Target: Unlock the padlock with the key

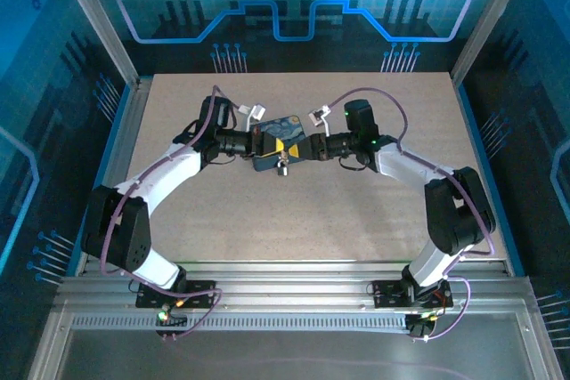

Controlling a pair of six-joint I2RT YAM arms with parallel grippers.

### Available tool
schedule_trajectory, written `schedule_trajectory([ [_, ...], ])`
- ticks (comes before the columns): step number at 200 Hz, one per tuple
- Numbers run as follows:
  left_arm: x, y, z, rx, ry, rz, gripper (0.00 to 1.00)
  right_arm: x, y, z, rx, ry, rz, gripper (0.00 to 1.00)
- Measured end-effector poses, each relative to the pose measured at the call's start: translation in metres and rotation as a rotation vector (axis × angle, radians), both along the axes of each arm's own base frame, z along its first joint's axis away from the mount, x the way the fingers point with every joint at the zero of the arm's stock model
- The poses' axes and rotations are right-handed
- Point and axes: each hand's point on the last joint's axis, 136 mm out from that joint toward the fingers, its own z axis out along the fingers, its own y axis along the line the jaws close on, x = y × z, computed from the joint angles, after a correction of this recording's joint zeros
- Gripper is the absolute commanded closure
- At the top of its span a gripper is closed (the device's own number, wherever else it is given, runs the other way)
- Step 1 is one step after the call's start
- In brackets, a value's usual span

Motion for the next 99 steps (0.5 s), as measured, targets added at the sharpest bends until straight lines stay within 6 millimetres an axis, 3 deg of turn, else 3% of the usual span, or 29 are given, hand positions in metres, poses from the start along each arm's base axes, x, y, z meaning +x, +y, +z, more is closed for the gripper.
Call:
schedule_trajectory([
  [66,0.024,0.000,0.002,-0.041,0.001,0.105,1.00,0.015,0.006,-0.004,0.071,0.080,-0.171,0.57],
  [99,0.028,0.000,0.002,-0.061,0.002,0.122,1.00,0.024,0.007,0.009,0.125,0.081,-0.220,0.61],
])
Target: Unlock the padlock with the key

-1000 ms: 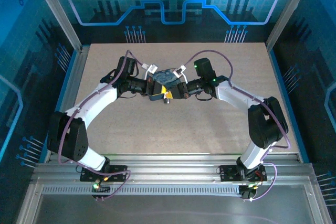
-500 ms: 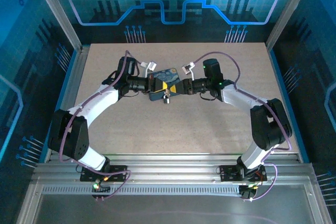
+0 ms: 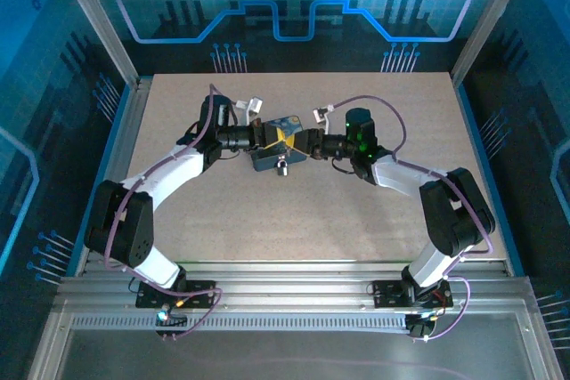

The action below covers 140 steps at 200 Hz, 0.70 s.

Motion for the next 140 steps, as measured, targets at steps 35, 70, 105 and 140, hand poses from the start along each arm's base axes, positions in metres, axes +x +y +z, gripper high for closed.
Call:
schedule_trajectory([
  [35,-0.001,0.001,-0.006,-0.007,0.020,0.008,1.00,0.007,0.002,0.004,0.040,0.007,-0.023,0.70],
  [70,-0.002,0.001,-0.008,-0.009,0.022,0.009,1.00,0.005,0.007,0.003,0.049,0.020,-0.014,0.67],
  [105,-0.001,0.001,-0.006,-0.012,0.013,0.010,1.00,0.003,0.007,-0.002,0.046,0.028,-0.015,0.66],
  [140,0.000,0.001,-0.005,-0.018,0.023,0.019,1.00,0.001,0.006,-0.007,0.042,0.046,-0.016,0.73],
])
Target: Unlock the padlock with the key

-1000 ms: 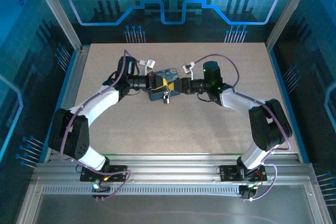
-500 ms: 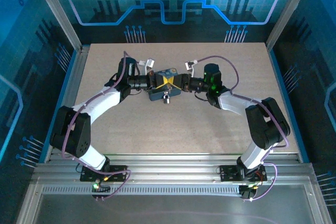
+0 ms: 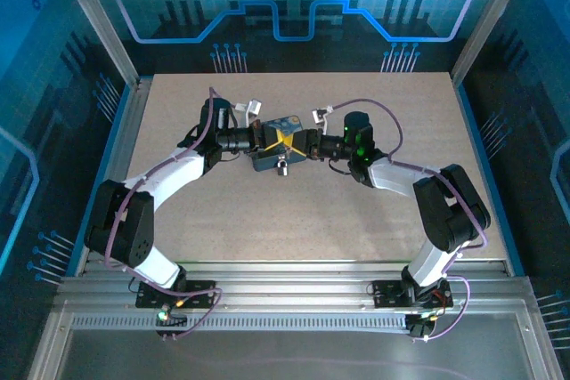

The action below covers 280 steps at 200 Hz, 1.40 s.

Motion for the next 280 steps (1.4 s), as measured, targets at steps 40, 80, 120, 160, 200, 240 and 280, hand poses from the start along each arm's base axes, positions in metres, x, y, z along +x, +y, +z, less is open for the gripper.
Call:
schedule_trajectory([
  [40,0.002,0.000,0.002,-0.011,-0.008,0.007,1.00,-0.002,0.003,0.003,0.013,0.010,0.006,0.78],
  [80,0.003,-0.001,0.006,-0.024,-0.013,0.012,1.00,-0.005,0.006,0.004,0.027,0.022,0.008,0.86],
  [120,0.004,0.001,0.007,-0.036,-0.021,0.017,1.00,-0.005,0.004,0.003,0.043,0.036,-0.008,0.96],
  [160,0.000,0.001,-0.002,-0.042,0.009,0.015,0.99,-0.009,0.002,-0.006,0.045,0.044,-0.016,1.00],
  [200,0.005,0.007,-0.007,-0.030,0.020,0.050,0.54,-0.012,-0.003,-0.013,0.010,0.038,-0.025,1.00],
  [240,0.010,0.020,-0.027,0.049,0.073,0.134,0.48,-0.015,-0.014,-0.014,-0.048,0.002,-0.036,1.00],
  [280,0.002,0.034,-0.044,0.203,0.120,0.265,0.47,-0.015,-0.031,-0.029,-0.135,0.000,-0.056,1.00],
])
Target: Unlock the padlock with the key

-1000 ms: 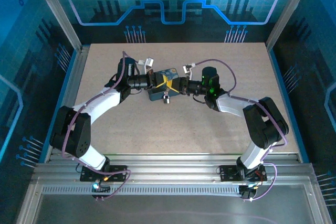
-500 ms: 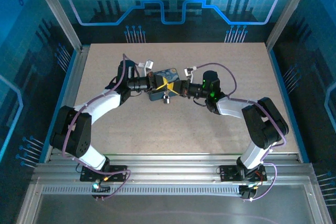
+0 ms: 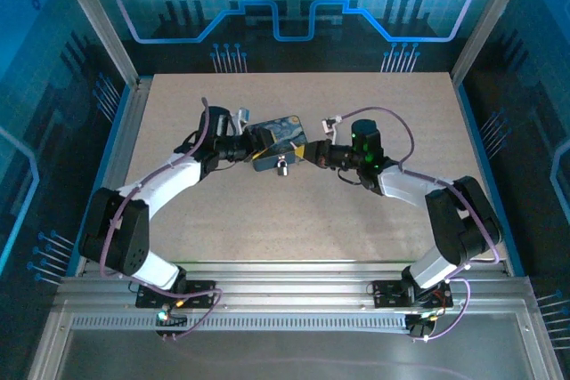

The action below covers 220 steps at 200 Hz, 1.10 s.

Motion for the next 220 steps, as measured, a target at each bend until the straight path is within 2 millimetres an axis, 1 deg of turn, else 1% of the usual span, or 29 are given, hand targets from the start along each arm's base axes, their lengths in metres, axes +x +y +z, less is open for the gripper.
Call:
schedule_trajectory([
  [10,-0.006,-0.002,-0.004,0.042,0.010,0.018,0.47,-0.001,-0.004,-0.006,-0.026,0.008,-0.001,1.00],
  [33,-0.021,-0.016,-0.016,0.133,0.029,0.034,0.45,-0.002,-0.017,-0.017,-0.083,0.024,-0.010,1.00],
  [57,-0.037,-0.027,-0.038,0.226,0.060,0.057,0.43,-0.002,-0.033,-0.022,-0.129,0.034,-0.034,1.00],
  [73,-0.039,-0.032,-0.056,0.273,0.082,0.077,0.40,-0.001,-0.043,-0.021,-0.147,0.029,-0.051,1.00],
  [81,-0.039,-0.032,-0.069,0.309,0.095,0.085,0.39,-0.001,-0.046,-0.021,-0.155,0.027,-0.056,1.00],
  [102,-0.039,-0.031,-0.098,0.400,0.130,0.111,0.37,-0.004,-0.050,-0.017,-0.167,0.012,-0.054,1.00],
  [115,-0.036,-0.034,-0.110,0.448,0.136,0.122,0.37,-0.006,-0.052,-0.016,-0.172,0.005,-0.052,1.00],
  [146,-0.021,-0.041,-0.121,0.504,0.121,0.149,0.38,-0.007,-0.058,-0.020,-0.180,0.010,-0.061,1.00],
  [186,-0.006,-0.038,-0.129,0.560,0.106,0.181,0.39,-0.012,-0.061,-0.030,-0.186,0.037,-0.060,1.00],
  [220,0.004,-0.038,-0.132,0.595,0.091,0.199,0.44,-0.012,-0.061,-0.029,-0.183,0.035,-0.060,1.00],
])
